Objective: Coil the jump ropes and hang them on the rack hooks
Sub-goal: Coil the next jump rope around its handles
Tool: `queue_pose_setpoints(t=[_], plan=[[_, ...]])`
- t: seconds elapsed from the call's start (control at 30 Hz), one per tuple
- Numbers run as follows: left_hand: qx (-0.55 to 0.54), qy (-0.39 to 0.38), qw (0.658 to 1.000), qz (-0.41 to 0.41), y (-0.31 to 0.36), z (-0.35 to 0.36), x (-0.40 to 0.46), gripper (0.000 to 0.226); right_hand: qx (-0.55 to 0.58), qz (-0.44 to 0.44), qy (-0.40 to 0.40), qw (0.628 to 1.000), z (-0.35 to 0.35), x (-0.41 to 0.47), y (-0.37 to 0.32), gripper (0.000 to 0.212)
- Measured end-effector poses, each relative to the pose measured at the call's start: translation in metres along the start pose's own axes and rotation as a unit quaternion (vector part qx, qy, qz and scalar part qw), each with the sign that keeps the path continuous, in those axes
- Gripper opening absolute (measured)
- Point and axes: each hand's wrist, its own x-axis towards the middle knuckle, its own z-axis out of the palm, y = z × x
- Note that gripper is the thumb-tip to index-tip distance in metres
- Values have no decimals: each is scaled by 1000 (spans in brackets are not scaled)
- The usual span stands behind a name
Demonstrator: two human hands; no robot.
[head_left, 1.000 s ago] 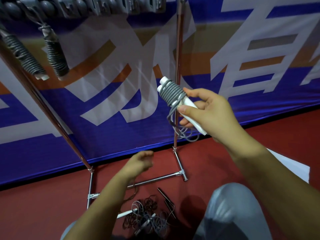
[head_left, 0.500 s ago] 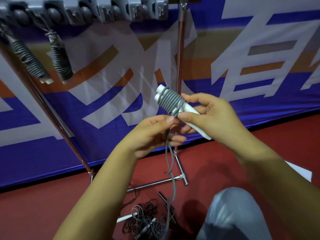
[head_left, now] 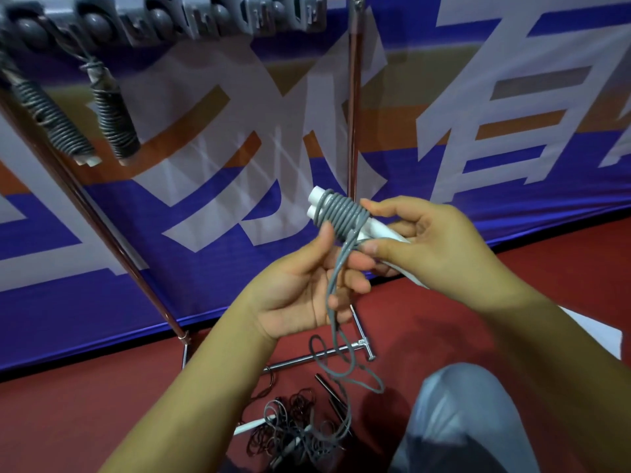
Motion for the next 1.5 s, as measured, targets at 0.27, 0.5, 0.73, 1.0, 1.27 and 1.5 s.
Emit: queue_pose_setpoints(t=[0.27,0.5,0.73,1.0,1.27,1.5], plan=[[16,150,989,5,3,9,0,33,-3,29,0,1000,0,3,3,41],[127,177,975,49,1,12,-15,34,147,114,-36,982,2,-8,0,45],[172,176,968,49,1,15,-34,30,215,121,-64,967,5,-22,-3,45],[469,320,819,80,3,24,-38,48,281,110,-111,947,-4,-26,0,33],[336,240,906,97,-18,15,-31,55,387,116,-205,891,-1,-19,14,45],[247,161,948,119,-26,5,-33,38,422,116,-226,870,-7,-19,25,42]])
